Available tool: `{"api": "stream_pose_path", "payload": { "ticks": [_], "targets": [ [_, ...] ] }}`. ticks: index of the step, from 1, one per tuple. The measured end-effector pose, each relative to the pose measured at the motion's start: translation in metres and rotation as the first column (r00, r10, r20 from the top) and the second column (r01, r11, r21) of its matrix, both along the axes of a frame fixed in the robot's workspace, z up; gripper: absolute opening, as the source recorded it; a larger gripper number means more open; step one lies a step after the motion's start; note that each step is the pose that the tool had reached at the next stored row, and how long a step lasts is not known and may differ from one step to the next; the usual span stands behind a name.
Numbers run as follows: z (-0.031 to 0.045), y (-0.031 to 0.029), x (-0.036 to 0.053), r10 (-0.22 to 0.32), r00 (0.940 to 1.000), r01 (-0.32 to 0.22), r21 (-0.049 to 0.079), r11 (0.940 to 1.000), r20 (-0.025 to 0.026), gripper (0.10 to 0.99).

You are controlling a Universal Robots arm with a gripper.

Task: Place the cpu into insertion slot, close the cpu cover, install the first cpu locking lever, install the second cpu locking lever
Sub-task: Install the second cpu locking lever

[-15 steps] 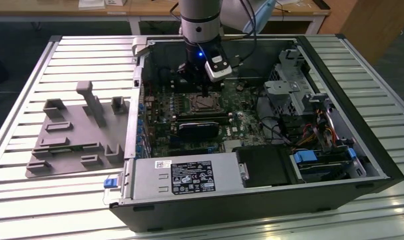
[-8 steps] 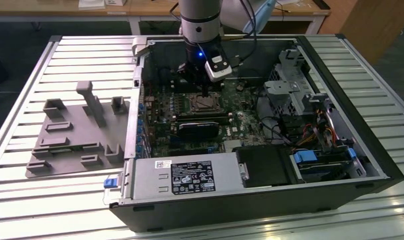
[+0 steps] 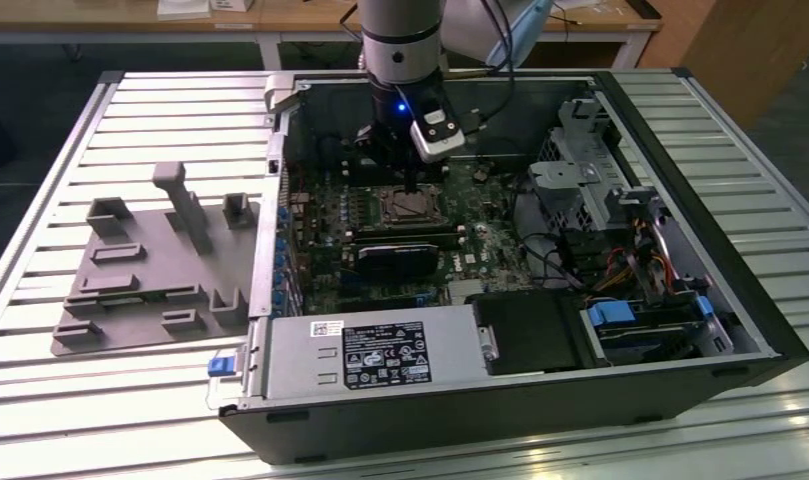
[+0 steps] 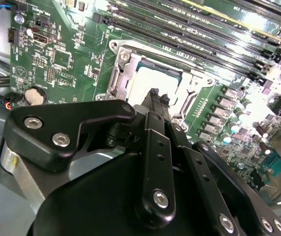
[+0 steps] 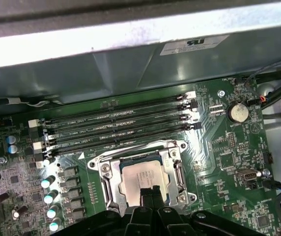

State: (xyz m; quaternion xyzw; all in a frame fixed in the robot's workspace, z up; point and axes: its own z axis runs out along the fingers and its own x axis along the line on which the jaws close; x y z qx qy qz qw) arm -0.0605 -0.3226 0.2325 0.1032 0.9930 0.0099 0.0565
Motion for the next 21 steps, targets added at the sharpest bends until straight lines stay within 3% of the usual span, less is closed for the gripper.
{"api": "stream_pose_path", "payload": {
  "ticks": [7,21],
  "targets": [
    [0.0047,-0.0028,0.0000,0.000,1.0000,0.000,-0.004,1.0000,0.0003,0.102],
    [0.0050,-0.0263,0.0014,-0.003,1.0000,0.003,-0.006,1.0000,-0.0009,0.102]
  ]
}}
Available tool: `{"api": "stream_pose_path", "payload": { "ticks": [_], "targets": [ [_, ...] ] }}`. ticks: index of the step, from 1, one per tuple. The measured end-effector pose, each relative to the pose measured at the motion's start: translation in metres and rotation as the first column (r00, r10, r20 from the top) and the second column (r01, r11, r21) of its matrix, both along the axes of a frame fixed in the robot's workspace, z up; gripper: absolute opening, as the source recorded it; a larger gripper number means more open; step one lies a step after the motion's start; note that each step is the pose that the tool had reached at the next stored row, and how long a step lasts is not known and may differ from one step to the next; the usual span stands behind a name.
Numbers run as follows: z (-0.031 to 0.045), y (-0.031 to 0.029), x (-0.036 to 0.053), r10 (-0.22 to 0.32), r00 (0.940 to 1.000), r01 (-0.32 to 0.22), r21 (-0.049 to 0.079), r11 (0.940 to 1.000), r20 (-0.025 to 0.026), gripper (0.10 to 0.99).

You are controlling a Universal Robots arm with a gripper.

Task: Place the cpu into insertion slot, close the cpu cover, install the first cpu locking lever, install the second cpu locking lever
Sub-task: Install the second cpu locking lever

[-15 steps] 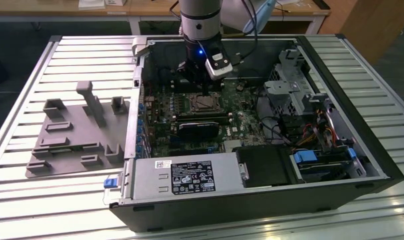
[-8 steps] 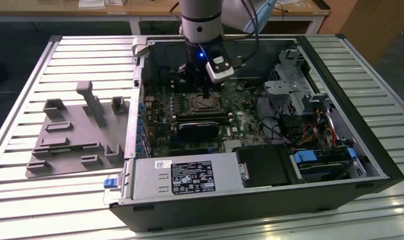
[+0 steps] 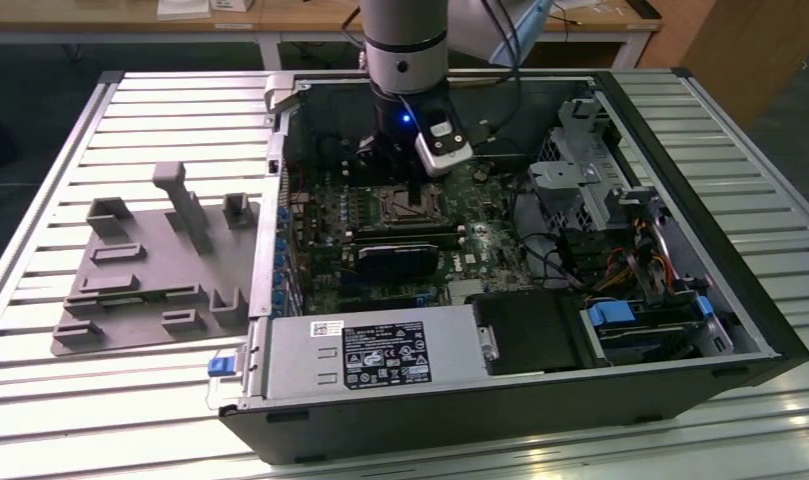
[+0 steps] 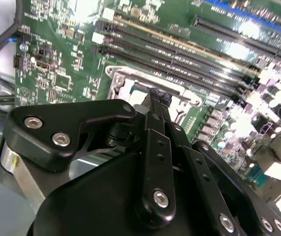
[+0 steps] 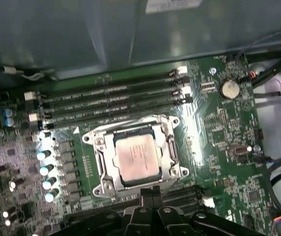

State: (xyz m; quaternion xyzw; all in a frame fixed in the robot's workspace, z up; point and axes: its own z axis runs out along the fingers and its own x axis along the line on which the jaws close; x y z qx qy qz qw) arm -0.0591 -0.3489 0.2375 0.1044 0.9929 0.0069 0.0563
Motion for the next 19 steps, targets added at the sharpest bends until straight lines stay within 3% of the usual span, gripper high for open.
{"api": "stream_pose_path", "payload": {
  "ticks": [8,14,19],
  "targets": [
    [-0.0002,-0.0142,0.0009,-0.001,1.0000,0.001,0.000,1.0000,-0.0012,0.102],
    [-0.0051,-0.0160,-0.0004,0.023,0.9997,-0.023,0.000,0.9997,-0.0012,0.102],
    [-0.0114,-0.0168,-0.0073,0.043,0.9991,-0.043,0.004,0.9991,-0.0011,0.102]
  ]
}}
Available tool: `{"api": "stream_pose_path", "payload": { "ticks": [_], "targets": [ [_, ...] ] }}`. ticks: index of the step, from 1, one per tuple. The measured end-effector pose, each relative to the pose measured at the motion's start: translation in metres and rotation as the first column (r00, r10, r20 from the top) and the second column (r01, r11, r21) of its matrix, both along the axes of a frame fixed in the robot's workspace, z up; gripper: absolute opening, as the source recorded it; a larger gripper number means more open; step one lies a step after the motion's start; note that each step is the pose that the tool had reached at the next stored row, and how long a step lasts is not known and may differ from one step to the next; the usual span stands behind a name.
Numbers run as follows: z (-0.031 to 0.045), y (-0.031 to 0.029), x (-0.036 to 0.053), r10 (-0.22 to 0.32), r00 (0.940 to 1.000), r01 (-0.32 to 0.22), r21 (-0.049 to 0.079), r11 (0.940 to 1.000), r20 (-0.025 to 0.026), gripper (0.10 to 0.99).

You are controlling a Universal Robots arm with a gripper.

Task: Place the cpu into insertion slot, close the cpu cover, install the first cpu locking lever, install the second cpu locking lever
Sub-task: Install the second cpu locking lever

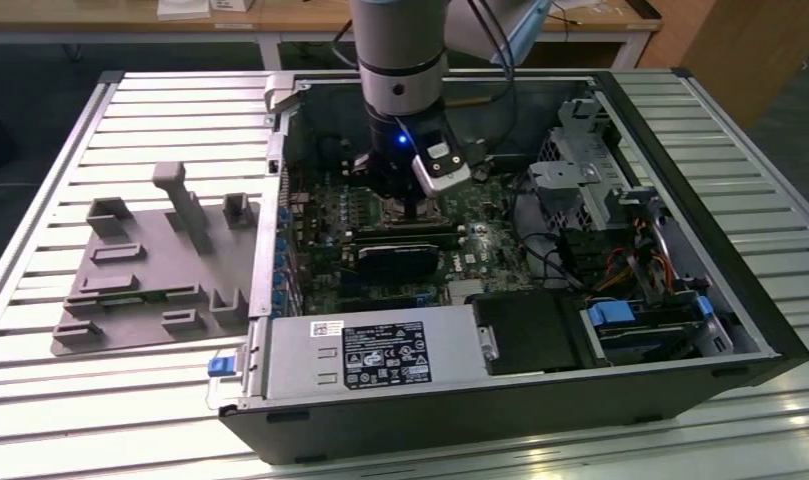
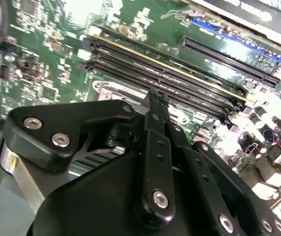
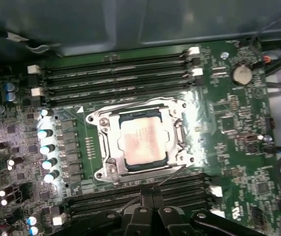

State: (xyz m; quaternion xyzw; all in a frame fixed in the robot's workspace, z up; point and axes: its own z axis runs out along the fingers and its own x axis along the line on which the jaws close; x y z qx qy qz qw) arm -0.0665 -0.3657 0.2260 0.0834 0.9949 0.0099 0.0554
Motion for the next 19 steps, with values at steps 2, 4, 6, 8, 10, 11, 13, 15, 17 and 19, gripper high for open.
{"api": "stream_pose_path", "payload": {
  "ticks": [2,4,6,8,10,11,13,15,17,19],
  "targets": [
    [-0.0028,-0.0002,-0.0028,0.002,1.0000,-0.002,0.004,1.0000,0.0001,0.102],
    [-0.0046,-0.0007,-0.0036,0.002,1.0000,-0.002,0.006,1.0000,0.0001,0.102],
    [-0.0052,-0.0008,-0.0037,0.002,1.0000,-0.002,0.007,1.0000,0.0001,0.102],
    [-0.0052,-0.0008,-0.0037,0.002,1.0000,-0.002,0.007,1.0000,-0.0001,0.102],
    [-0.0056,-0.0024,-0.0038,0.003,1.0000,-0.003,0.020,0.9998,0.0002,0.102],
    [-0.0061,-0.0033,-0.0040,0.003,1.0000,-0.003,0.031,0.9995,0.0002,0.102],
    [-0.0070,-0.0051,-0.0049,0.004,1.0000,-0.004,0.052,0.9986,0.0001,0.102],
    [-0.0081,-0.0076,-0.0061,0.004,1.0000,-0.004,0.071,0.9975,0.0003,0.102],
    [-0.0091,-0.0105,-0.0076,0.004,1.0000,-0.004,0.079,0.9969,0.0004,0.102],
    [-0.0102,-0.0133,-0.0090,0.004,1.0000,-0.004,0.082,0.9966,0.0003,0.102]
  ]
}}
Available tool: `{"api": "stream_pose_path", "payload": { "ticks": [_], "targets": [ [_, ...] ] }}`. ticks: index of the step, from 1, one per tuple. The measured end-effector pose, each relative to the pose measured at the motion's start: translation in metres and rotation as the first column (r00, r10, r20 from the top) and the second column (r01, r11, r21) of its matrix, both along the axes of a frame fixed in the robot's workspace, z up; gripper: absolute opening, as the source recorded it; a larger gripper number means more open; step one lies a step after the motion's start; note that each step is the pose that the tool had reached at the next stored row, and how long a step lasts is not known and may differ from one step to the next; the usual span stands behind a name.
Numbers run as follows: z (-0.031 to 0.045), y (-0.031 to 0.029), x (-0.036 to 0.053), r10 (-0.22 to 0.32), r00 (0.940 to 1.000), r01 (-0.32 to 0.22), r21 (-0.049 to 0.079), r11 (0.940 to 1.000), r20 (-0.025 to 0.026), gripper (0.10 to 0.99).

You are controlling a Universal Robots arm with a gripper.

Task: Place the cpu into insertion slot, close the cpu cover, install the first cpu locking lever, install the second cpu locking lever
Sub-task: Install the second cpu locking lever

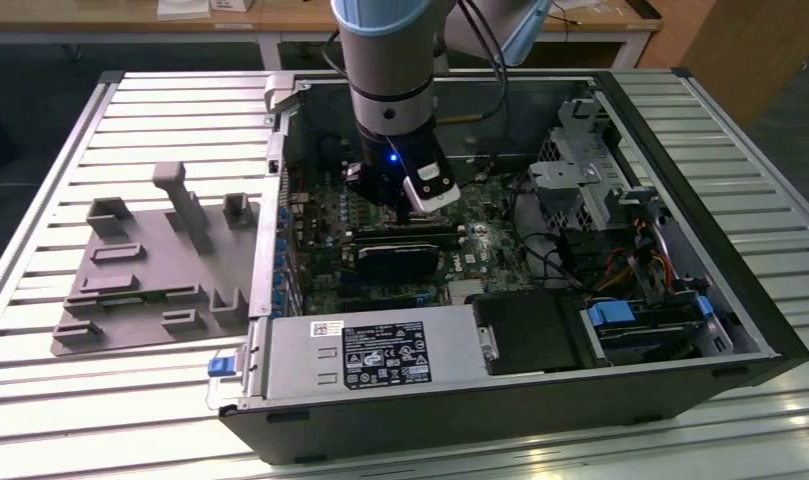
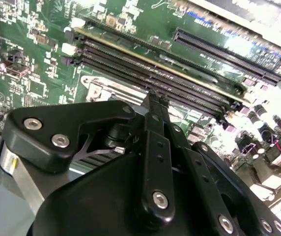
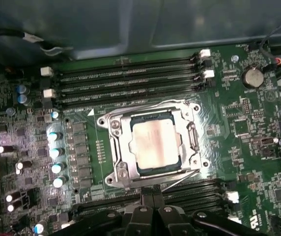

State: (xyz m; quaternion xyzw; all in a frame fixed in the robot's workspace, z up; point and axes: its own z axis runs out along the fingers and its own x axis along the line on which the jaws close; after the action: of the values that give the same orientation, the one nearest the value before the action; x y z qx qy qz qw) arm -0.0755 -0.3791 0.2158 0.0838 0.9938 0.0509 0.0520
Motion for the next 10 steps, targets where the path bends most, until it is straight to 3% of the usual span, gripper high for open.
{"api": "stream_pose_path", "payload": {
  "ticks": [6,10],
  "targets": [
    [-0.0045,-0.0059,-0.0060,0.000,1.0000,0.000,0.024,0.9997,-0.0001,0.102],
    [-0.0067,-0.0109,-0.0105,0.000,1.0000,0.000,0.049,0.9988,0.0001,0.102]
  ]
}}
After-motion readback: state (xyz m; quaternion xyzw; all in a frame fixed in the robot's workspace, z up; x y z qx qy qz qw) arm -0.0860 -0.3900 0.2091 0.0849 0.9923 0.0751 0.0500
